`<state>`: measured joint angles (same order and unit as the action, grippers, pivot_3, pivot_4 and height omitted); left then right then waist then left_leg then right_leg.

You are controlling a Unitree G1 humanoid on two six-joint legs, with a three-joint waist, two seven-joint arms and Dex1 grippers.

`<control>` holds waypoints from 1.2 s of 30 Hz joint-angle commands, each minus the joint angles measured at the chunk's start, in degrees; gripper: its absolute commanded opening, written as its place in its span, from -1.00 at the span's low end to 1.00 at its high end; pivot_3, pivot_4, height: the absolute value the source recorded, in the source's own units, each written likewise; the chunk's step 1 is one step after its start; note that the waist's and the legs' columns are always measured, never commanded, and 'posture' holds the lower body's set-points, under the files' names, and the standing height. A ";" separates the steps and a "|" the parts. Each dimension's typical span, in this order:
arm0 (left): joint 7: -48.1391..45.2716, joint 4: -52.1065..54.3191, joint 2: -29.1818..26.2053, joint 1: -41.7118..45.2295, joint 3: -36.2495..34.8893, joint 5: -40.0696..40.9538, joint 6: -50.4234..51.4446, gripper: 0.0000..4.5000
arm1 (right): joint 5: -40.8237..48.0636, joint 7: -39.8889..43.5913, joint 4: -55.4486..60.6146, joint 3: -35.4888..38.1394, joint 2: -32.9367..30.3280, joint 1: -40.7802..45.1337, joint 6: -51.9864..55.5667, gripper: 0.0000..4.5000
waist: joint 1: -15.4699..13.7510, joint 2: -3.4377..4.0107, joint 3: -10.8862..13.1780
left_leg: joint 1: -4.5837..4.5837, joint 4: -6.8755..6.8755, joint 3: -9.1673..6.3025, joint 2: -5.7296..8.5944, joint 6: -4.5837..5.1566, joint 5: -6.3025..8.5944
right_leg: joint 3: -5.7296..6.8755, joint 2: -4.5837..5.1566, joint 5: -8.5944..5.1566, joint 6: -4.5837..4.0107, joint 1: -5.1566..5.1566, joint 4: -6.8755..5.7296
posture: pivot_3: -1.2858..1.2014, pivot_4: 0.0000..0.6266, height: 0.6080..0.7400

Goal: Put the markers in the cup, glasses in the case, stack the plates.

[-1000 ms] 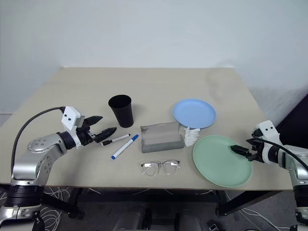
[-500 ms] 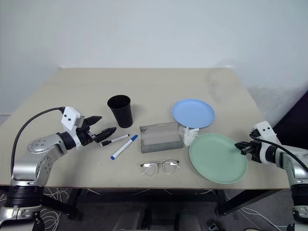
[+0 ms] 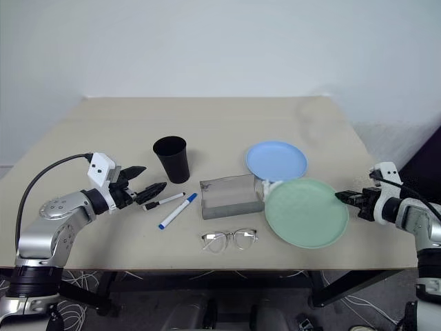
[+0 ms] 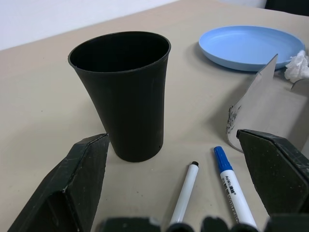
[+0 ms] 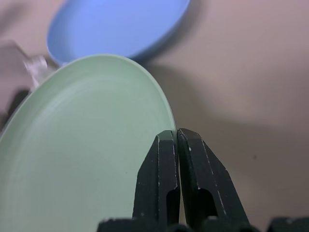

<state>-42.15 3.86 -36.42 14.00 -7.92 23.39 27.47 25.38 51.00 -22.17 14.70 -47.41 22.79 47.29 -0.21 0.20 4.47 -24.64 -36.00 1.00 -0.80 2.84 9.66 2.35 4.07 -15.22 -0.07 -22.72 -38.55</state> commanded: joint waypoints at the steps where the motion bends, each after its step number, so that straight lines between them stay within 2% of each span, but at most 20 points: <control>1: 0.42 1.85 -0.05 1.05 -1.37 0.43 -0.46 1.00 | 2.36 -2.51 -0.46 2.96 1.77 5.13 1.28 -0.98 | 0.09 0.00 0.00 | 0.01 0.00 0.00 0.00 0.00 0.00 | 0.00 0.00 0.00 0.00 0.00 0.00 | 0.03 -1.00 0.78; 8: 0.76 1.90 0.36 1.34 -1.15 0.36 -0.47 1.00 | 2.10 -13.87 -0.30 3.07 11.45 12.90 4.92 -0.98 | 0.21 -0.01 -0.01 | -0.03 0.05 0.09 -0.06 0.00 0.00 | -0.07 -0.04 0.05 -0.02 -0.10 -0.01 | 0.03 -1.00 0.78; 13: 1.23 2.10 0.73 1.14 -1.23 0.35 -0.47 1.00 | -0.33 -24.48 -7.36 5.15 17.12 20.67 -1.13 -0.98 | 0.02 0.00 -0.01 | -0.23 0.05 0.26 -0.02 0.09 -0.05 | -0.09 -0.04 0.26 -0.12 -0.37 -0.02 | 0.03 -1.00 0.78; 22: 1.73 2.34 0.84 0.60 -1.78 0.45 -0.67 1.00 | -3.46 -33.60 -24.75 6.17 19.68 31.52 -12.28 -0.98 | 0.08 0.00 -0.03 | -0.84 -0.01 0.49 0.13 0.46 -0.25 | -0.14 -0.06 0.66 0.22 -0.82 -0.02 | 0.03 -1.00 0.78; 34: 1.75 2.06 0.40 0.75 -1.96 0.51 -0.80 1.00 | -6.37 -39.27 -36.25 5.55 23.04 36.57 -20.06 -0.98 | 1.21 0.01 -0.03 | -0.83 -0.03 1.01 0.09 0.81 -0.47 | -0.54 -0.05 1.03 0.28 -0.94 -0.02 | 0.03 -1.00 0.78; 36: 1.70 2.07 0.35 0.87 -1.95 0.53 -0.76 1.00 | -6.56 -39.88 -37.47 5.62 23.40 37.11 -21.25 -0.78 | 1.42 0.01 -0.03 | -0.83 -0.03 1.14 0.11 0.88 -0.51 | -0.67 -0.03 1.10 0.35 -0.97 -0.01 | 0.03 -1.00 0.78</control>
<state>-40.19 4.20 -35.48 13.96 -8.15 23.42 27.52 19.05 12.08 -59.85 19.45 -23.49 57.11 28.02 1.22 0.21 4.43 -25.47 -36.02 2.20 -0.69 3.74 9.14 1.60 4.04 -14.08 0.33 -23.72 -38.56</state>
